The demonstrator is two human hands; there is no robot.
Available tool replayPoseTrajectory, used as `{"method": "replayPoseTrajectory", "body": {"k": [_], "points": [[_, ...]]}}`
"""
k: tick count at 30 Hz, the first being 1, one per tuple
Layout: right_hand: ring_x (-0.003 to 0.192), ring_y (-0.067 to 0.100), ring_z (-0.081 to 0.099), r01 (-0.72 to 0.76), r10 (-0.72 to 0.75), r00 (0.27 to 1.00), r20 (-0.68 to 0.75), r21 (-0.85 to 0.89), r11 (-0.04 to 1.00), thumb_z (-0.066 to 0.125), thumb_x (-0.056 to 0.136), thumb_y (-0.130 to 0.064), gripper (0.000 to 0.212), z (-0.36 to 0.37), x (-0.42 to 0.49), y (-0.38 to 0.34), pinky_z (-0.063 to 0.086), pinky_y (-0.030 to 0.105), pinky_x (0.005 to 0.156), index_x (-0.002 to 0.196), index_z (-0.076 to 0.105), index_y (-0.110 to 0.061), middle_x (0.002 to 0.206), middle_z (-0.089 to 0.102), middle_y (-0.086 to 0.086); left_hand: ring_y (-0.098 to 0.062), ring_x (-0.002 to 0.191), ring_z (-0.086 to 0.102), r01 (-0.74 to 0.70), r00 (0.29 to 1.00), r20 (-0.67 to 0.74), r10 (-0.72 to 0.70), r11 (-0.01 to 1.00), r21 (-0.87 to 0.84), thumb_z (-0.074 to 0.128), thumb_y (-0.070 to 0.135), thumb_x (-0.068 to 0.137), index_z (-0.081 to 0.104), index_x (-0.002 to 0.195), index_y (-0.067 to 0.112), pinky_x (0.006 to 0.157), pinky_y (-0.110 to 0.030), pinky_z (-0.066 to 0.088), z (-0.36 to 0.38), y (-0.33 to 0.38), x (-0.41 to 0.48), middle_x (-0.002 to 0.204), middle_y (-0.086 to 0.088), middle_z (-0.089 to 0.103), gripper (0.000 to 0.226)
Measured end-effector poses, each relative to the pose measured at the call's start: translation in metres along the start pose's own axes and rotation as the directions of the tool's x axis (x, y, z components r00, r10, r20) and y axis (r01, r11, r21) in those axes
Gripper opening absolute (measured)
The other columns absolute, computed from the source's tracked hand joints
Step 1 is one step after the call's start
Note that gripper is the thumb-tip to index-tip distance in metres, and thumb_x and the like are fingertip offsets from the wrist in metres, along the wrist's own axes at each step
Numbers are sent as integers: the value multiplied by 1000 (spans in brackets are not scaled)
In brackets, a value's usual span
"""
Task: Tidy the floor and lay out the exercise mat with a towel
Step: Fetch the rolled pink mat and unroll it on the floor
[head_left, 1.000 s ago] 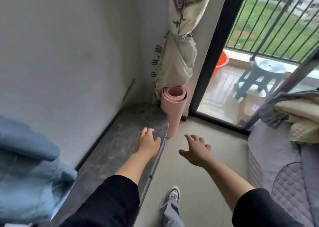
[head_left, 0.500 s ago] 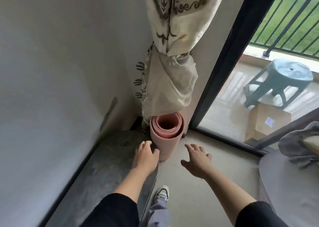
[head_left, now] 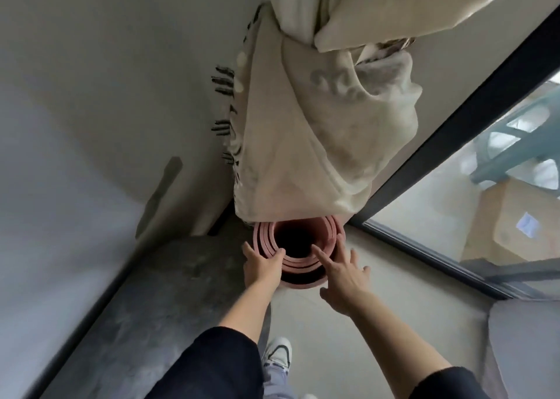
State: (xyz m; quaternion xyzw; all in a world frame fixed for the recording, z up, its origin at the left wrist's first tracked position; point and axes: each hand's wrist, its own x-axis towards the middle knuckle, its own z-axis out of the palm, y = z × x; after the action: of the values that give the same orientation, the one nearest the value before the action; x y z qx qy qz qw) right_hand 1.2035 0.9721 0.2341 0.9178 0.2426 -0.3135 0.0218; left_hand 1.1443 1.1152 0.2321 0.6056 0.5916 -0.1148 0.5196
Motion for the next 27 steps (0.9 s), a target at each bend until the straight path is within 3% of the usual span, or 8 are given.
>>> {"method": "replayPoseTrajectory", "body": {"k": [2,5,7,10,14,21,25,27], "points": [[141,38,16,-7,7,1000,2,-11,1000,57,85,-19,81,10,12,0,36,51,101,146,12,-47,158,-3,12,-38,125,49,9,999,38,-7,999,-38,67,40,83,2,152,30,97,-44,50,4,-3,18,152,-13,34,95],[122,34,40,34,-30,998,-59,71,997,55,88,-21,58,29,20,2,45,42,86,139,30,-36,134,34,12,-31,107,55,36,996,86,-30,997,-70,69,28,76,9,151,34,87,-46,57,9,-11,32,145,-14,41,96],[105,33,50,79,-64,992,-109,132,988,56,89,-24,44,36,20,4,44,35,76,130,41,-28,114,43,10,-31,112,54,16,996,87,-13,999,-36,66,19,77,11,151,31,89,-42,56,11,-16,35,147,-12,40,94],[95,34,54,106,-83,987,-135,175,979,60,86,-22,37,41,8,7,41,33,71,121,47,-23,105,46,11,-32,128,47,-15,997,74,15,1000,-12,62,13,82,11,152,29,87,-33,47,11,-24,28,152,-10,35,88],[94,37,56,86,-63,991,-121,204,975,64,81,-23,40,40,-33,14,43,34,73,119,51,-25,105,50,12,-36,131,44,-4,990,144,6,1000,-16,62,10,80,13,152,30,99,-47,48,5,-40,-3,153,-10,33,89],[103,32,55,-11,27,999,-44,317,949,53,77,-23,43,55,-158,34,48,35,86,119,55,-35,110,47,6,-32,115,55,-22,981,189,29,999,-40,58,7,77,34,144,26,92,-53,52,-2,-105,-101,133,-8,54,73],[122,27,46,8,127,977,-169,629,777,54,75,-24,44,80,-253,51,38,34,104,119,61,-26,137,38,6,-30,112,57,-90,971,220,94,996,-28,57,6,74,39,140,26,92,-41,51,-1,-162,-164,127,-3,58,71],[125,25,45,31,288,905,-313,723,690,54,74,-31,51,98,-307,63,39,35,103,125,56,-22,140,37,7,-28,112,57,-156,958,240,160,987,-37,55,3,73,43,139,24,83,-33,51,-2,-196,-201,127,-4,60,70]]}}
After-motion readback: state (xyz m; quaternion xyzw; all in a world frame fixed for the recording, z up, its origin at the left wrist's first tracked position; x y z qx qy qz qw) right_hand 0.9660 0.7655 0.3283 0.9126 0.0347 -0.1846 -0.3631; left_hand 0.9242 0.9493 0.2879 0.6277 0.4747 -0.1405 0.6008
